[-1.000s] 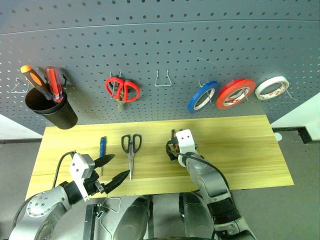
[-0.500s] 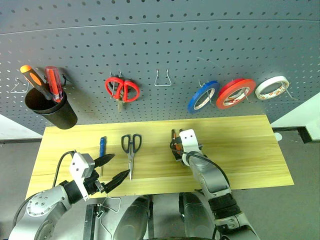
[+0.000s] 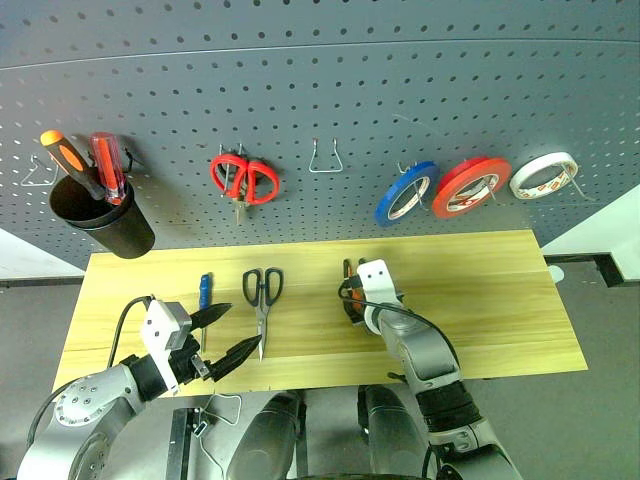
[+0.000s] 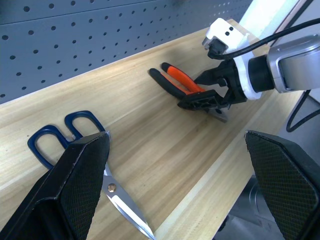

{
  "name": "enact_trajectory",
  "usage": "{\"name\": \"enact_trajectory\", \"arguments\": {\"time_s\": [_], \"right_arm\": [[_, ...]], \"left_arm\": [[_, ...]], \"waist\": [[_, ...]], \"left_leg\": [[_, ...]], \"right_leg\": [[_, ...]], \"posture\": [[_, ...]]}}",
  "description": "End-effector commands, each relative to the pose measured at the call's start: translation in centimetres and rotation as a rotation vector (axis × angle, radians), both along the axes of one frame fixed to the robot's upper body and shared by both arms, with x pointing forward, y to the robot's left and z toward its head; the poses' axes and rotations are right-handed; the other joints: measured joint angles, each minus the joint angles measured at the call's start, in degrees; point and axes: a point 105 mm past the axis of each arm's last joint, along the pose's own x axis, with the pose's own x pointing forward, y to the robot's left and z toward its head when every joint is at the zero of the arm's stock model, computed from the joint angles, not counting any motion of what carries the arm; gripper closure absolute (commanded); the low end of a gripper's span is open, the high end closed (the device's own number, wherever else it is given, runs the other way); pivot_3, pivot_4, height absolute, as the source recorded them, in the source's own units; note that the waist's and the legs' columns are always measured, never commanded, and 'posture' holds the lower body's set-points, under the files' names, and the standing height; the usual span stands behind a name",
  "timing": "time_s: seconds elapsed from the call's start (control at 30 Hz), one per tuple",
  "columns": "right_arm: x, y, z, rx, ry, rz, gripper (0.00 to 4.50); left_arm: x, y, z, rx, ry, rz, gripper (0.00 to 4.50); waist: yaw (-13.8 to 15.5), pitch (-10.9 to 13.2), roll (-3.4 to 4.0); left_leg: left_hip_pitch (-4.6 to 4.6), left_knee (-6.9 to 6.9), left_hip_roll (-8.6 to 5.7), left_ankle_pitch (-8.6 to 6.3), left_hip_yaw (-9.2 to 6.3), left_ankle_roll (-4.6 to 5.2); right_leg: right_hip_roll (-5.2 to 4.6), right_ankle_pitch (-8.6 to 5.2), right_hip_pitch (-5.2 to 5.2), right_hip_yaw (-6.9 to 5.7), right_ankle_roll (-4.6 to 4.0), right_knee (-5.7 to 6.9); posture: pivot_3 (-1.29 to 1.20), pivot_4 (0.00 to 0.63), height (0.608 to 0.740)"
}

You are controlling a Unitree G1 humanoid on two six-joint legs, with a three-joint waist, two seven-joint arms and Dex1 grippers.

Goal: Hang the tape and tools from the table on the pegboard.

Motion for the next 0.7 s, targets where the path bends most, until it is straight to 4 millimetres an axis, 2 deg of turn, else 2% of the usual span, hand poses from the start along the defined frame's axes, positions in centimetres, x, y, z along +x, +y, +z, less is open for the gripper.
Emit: {"name": "enact_trajectory", "arguments": {"time_s": [0.03,0.1,0.27,0.7], "right_arm": [[-0.3,-0.3,-0.3,0.006,0.018,-0.007,0.21],[-0.3,-0.4,-0.3,0.007,0.017,-0.011,0.62],[-0.3,-0.4,-0.3,0.011,0.015,-0.012,2.24],[-0.1,-1.1,0.3,0.034,-0.035,-0.019,2.26]], "left_arm": [[-0.4,-0.4,0.4,-0.007,-0.011,-0.024,0.00],[-0.4,-0.4,0.4,-0.006,-0.011,-0.024,0.00],[-0.2,-0.3,0.4,-0.005,-0.013,-0.021,0.00],[1.1,-0.5,0.3,-0.005,-0.023,-0.054,0.00]], "waist": [[-0.01,0.00,0.00],[-0.01,0.00,0.00],[0.02,0.00,0.00],[0.05,-0.01,-0.02]], "left_leg": [[0.00,0.00,0.00,0.00,0.00,0.00],[0.00,0.00,0.00,0.00,0.00,0.00],[0.00,0.00,0.00,0.00,0.00,0.00],[0.00,0.02,0.00,0.00,0.00,0.00]], "right_leg": [[0.00,0.00,0.00,0.00,0.00,0.00],[0.00,0.00,0.00,0.00,0.00,0.00],[0.00,0.00,0.00,0.00,0.00,0.00],[0.00,0.00,0.01,-0.02,0.00,0.01]], "posture": [[0.11,0.307,0.739],[0.11,0.308,0.739],[0.11,0.303,0.739],[0.09,0.276,0.739]]}}
